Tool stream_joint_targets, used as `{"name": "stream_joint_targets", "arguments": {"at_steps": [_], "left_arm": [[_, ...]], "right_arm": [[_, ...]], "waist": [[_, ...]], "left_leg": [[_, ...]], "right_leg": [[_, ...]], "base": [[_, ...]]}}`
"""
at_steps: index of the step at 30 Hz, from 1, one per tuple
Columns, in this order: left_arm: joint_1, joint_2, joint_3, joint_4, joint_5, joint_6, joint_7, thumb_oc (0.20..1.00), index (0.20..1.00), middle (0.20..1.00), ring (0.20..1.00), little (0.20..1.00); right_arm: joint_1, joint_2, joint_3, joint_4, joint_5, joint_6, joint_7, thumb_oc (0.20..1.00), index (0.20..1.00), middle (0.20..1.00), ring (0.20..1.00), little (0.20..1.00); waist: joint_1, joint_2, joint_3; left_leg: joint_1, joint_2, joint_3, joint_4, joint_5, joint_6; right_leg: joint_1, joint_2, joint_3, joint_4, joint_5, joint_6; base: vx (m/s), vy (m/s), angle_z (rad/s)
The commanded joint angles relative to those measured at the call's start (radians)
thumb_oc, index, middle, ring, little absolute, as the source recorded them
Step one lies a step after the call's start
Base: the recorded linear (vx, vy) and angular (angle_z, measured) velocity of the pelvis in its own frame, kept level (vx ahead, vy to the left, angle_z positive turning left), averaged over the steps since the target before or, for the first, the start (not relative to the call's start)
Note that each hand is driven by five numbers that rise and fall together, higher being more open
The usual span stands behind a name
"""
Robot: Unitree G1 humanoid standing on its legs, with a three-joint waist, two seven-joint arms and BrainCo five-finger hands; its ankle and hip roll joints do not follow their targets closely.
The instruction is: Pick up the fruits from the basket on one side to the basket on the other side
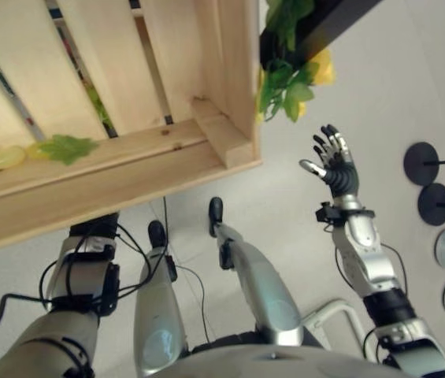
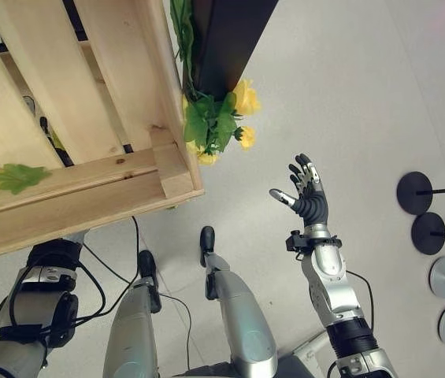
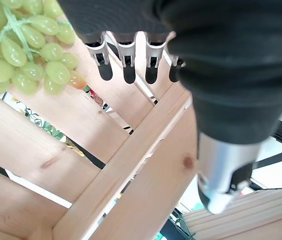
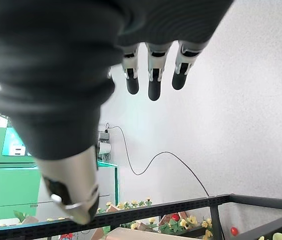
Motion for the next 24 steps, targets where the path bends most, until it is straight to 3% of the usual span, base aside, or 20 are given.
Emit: {"name": "stream_joint_targets", "arguments": {"at_steps": [1, 7, 9, 16, 24], "left_arm": [[0.045, -0.023, 0.010, -0.116, 0.097, -0.049, -0.033, 1.000, 1.000, 1.000, 1.000, 1.000], [0.212, -0.124, -0.029, -0.262, 0.136, -0.018, -0.098, 1.000, 1.000, 1.000, 1.000, 1.000], [0.304, -0.167, -0.060, -0.324, 0.104, 0.010, -0.174, 1.000, 1.000, 1.000, 1.000, 1.000], [0.437, -0.184, -0.110, -0.422, 0.022, 0.070, -0.310, 1.000, 1.000, 1.000, 1.000, 1.000], [0.526, -0.160, -0.150, -0.489, 0.019, 0.114, -0.390, 1.000, 1.000, 1.000, 1.000, 1.000]], "right_arm": [[0.007, -0.027, -0.056, -0.092, 0.001, -0.065, 0.000, 1.000, 1.000, 1.000, 1.000, 1.000], [0.028, -0.026, -0.099, -0.096, -0.007, -0.055, 0.004, 1.000, 1.000, 1.000, 1.000, 1.000], [0.043, -0.025, -0.130, -0.098, -0.019, -0.052, 0.004, 1.000, 1.000, 1.000, 1.000, 1.000], [0.064, -0.025, -0.161, -0.101, -0.038, -0.052, 0.005, 1.000, 1.000, 1.000, 1.000, 1.000], [0.076, -0.030, -0.185, -0.087, -0.055, -0.050, 0.007, 1.000, 1.000, 1.000, 1.000, 1.000]], "waist": [[0.039, -0.007, 0.010], [0.061, 0.020, 0.016], [0.079, 0.040, 0.018], [0.099, 0.070, 0.017], [0.110, 0.100, -0.020]], "left_leg": [[0.074, -0.018, 0.008, -0.084, 0.024, 0.015], [0.083, -0.032, 0.001, -0.095, 0.030, 0.020], [0.090, -0.043, -0.004, -0.102, 0.033, 0.025], [0.106, -0.059, -0.014, -0.108, 0.043, 0.028], [0.165, -0.072, -0.020, -0.158, 0.057, 0.032]], "right_leg": [[0.060, -0.079, -0.013, 0.091, -0.096, 0.156], [0.070, -0.089, -0.020, 0.089, -0.096, 0.151], [0.082, -0.100, -0.026, 0.087, -0.097, 0.149], [0.109, -0.115, -0.038, 0.078, -0.091, 0.145], [0.164, -0.132, -0.052, 0.057, -0.084, 0.150]], "base": [[0.00, 0.000, 0.00], [0.00, -0.002, 0.01], [-0.02, -0.009, 0.06], [-0.03, -0.014, 0.09], [-0.01, 0.000, 0.05]]}}
